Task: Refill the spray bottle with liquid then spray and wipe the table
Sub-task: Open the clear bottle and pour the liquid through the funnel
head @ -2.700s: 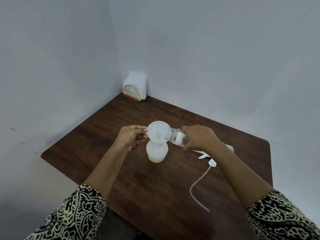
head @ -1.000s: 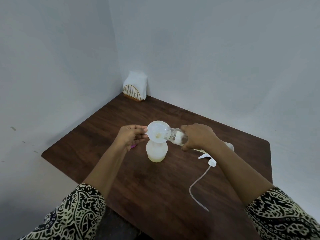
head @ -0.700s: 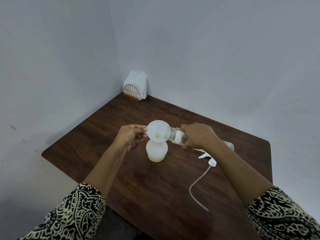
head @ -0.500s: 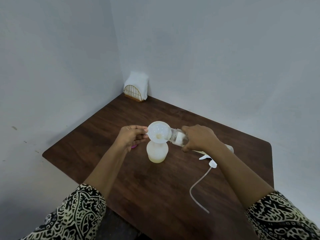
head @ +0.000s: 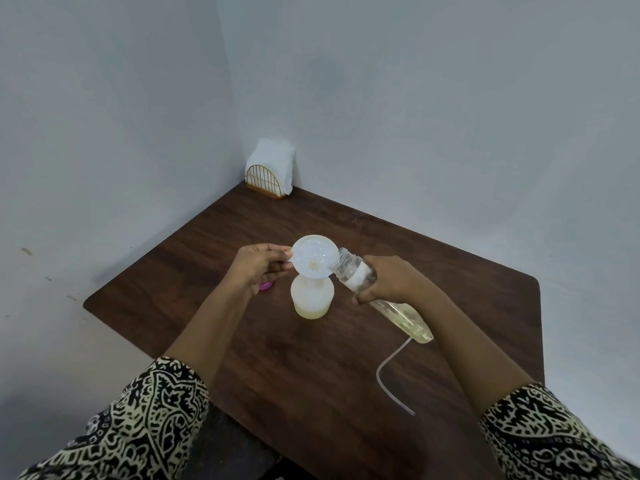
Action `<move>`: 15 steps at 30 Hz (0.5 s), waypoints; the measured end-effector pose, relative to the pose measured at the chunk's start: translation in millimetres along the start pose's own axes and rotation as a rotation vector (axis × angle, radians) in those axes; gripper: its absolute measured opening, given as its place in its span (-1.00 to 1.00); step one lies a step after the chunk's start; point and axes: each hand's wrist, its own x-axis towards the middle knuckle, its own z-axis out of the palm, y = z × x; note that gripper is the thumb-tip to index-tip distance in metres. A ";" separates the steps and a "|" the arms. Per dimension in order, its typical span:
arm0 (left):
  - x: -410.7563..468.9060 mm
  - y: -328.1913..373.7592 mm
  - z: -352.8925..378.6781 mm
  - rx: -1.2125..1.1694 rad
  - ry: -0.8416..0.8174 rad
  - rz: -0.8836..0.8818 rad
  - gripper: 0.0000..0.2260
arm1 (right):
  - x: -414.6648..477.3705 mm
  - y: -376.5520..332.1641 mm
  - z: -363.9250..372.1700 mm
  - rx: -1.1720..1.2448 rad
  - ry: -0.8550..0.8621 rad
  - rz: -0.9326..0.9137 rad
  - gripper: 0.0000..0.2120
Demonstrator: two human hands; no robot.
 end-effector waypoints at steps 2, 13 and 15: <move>0.1 0.3 0.2 0.002 0.000 0.002 -0.93 | 0.7 0.9 -0.1 0.032 -0.013 -0.001 -0.55; 0.6 -2.1 -2.6 -0.015 -0.013 0.005 -0.94 | 2.5 -3.9 -8.3 -0.116 0.003 -0.010 -0.58; 0.9 -2.3 -2.4 -0.016 -0.010 0.008 -0.94 | 2.7 -5.8 -10.3 -0.168 0.014 -0.009 -0.61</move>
